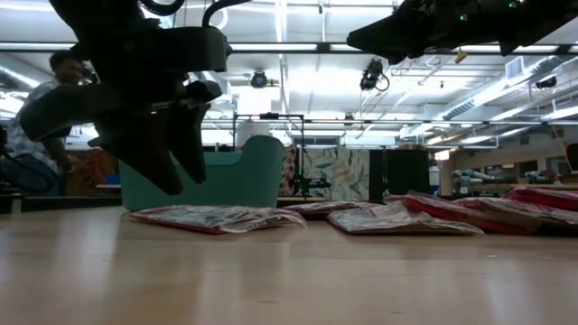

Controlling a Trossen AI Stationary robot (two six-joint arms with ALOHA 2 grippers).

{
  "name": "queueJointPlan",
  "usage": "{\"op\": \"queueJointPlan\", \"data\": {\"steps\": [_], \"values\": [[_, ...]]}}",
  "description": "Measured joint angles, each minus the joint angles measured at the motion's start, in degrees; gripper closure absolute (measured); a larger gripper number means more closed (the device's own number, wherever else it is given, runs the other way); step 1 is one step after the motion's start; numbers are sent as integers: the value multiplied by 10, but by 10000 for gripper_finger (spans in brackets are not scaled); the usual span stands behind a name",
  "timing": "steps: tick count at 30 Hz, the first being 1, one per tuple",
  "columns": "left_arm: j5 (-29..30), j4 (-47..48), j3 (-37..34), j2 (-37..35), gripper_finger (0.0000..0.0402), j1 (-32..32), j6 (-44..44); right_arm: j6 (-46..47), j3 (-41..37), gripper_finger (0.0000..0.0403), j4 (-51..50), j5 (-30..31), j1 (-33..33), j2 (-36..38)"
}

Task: Sort popcorn bags into baskets
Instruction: Put the red popcorn pack into the green bin

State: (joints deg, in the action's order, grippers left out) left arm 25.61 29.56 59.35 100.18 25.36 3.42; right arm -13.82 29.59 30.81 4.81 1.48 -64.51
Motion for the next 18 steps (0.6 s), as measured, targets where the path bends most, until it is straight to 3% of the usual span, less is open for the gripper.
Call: {"op": "queueJointPlan", "data": {"steps": [8, 18], "values": [[-4, 3, 0, 0, 214, 3, -68, 1, 0, 308, 0, 0, 0, 0], [-3, -6, -34, 23, 214, -3, -77, 2, 0, 308, 1, -3, 0, 0]]}}
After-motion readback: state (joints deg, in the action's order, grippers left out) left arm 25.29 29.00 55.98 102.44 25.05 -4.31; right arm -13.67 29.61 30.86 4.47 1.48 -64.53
